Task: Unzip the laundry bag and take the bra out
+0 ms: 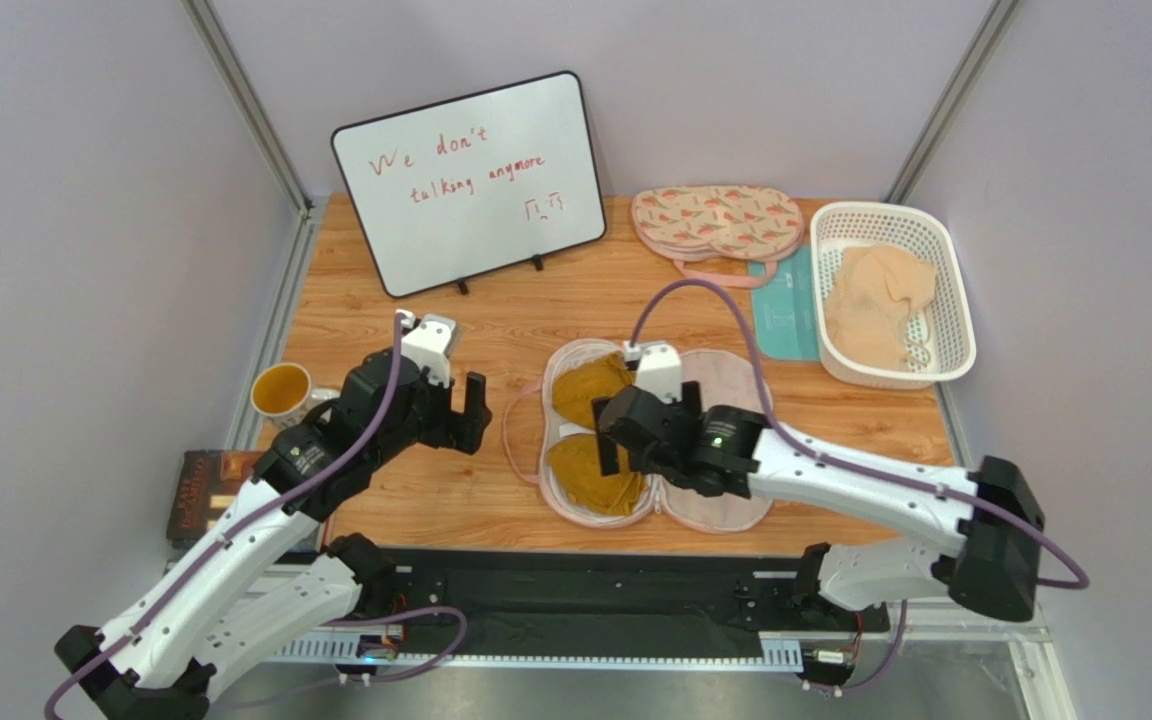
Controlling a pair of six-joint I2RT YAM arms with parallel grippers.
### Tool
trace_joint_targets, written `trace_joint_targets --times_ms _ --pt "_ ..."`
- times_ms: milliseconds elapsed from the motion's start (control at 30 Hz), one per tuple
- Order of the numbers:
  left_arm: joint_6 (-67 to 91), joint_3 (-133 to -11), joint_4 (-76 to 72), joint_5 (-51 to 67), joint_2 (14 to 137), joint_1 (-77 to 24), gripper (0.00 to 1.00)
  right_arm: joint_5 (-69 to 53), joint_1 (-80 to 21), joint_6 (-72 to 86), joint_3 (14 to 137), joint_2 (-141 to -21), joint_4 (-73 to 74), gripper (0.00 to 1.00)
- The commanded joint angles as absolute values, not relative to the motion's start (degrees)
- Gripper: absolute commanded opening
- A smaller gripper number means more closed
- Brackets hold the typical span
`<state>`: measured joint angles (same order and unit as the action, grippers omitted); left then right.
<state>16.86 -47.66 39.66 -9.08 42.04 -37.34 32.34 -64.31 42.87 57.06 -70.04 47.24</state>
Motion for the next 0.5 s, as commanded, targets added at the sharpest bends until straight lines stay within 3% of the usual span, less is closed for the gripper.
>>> trace_joint_targets --times_ms 0,200,467 --pt "15.73 -47.55 39.37 -9.23 42.01 -37.09 0.94 21.54 -66.00 37.88 58.71 -76.80 29.03 0.97" --pt "15.64 -47.81 39.55 -8.61 42.89 -37.09 0.94 19.34 -66.45 37.71 60.64 -85.16 26.98 0.98" --pt "15.73 -47.64 39.55 -8.88 42.45 -37.09 0.94 25.04 -66.36 39.37 59.94 -91.22 29.09 1.00"
